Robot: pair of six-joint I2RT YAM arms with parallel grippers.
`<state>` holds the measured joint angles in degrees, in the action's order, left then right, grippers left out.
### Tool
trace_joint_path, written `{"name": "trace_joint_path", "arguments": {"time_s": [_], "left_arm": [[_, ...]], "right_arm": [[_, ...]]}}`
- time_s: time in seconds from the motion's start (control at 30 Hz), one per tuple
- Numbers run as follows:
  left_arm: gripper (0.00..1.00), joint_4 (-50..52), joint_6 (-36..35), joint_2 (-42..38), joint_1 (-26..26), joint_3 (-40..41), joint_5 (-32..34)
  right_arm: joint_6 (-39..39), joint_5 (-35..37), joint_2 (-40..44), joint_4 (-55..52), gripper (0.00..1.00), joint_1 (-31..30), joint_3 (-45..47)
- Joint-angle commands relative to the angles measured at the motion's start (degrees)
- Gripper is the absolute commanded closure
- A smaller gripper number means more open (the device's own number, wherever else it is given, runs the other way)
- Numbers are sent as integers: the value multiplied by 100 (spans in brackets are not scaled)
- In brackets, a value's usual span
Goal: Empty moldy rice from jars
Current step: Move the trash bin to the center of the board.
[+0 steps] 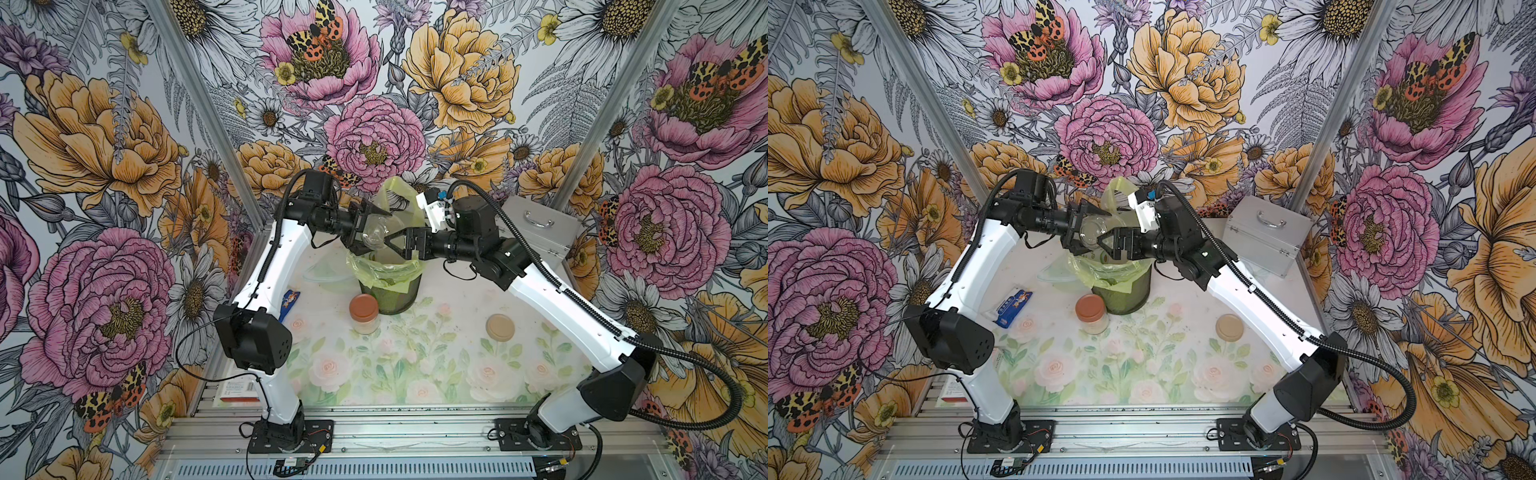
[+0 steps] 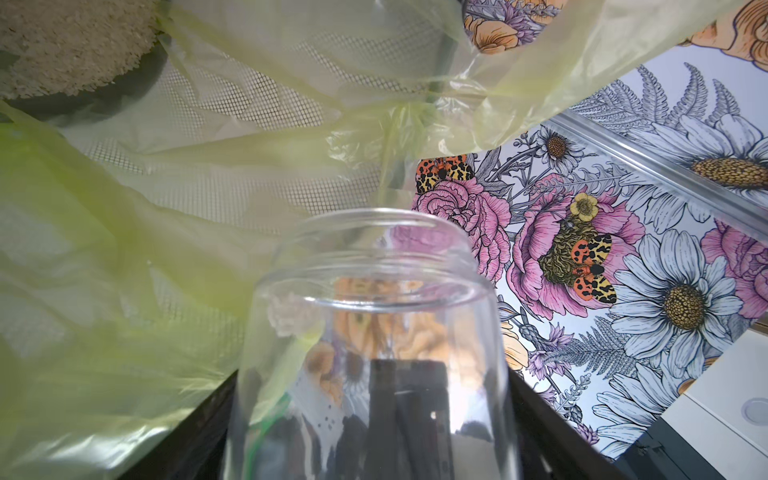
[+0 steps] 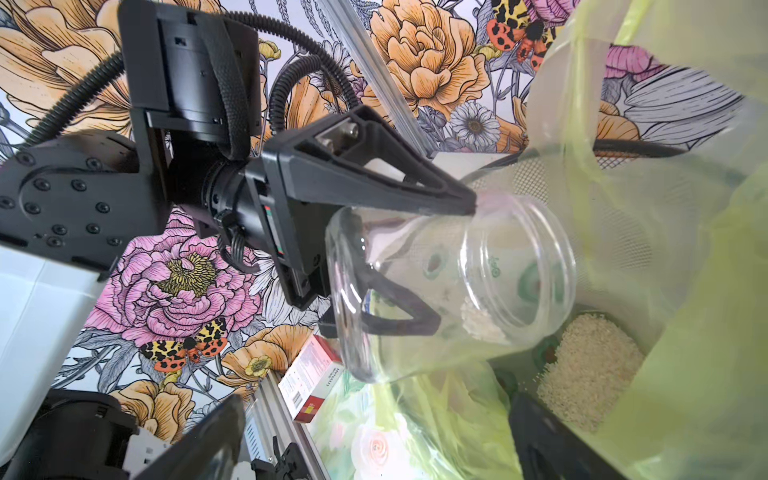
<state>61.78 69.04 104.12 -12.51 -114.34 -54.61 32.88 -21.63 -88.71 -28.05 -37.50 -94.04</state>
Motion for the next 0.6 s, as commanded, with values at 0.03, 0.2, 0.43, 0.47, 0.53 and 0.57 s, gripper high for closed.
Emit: {"name": "trace_joint_path", "arguments": {"time_s": [0.03,0.2,0.43,0.47,0.53,0.57], "left_arm": [[100,150,-206,-45,65,-352,-579],[100,152,-253,-42,84,-163,-774],[100,151,-303,210,82,-191,-1108],[100,148,-303,227,82,-209,-1150],[100,150,-290,254,92,-226,-1206],[100,150,-295,273,96,-253,-1246]], "right_arm": [[-227,190,-258,-72,0,14,-175],[-263,319,-400,-60,0,40,-183],[-413,112,-464,265,0,134,-122],[-394,106,-454,331,0,177,-83],[-318,-18,-467,502,0,287,10],[-285,-61,-472,570,0,348,41]]}}
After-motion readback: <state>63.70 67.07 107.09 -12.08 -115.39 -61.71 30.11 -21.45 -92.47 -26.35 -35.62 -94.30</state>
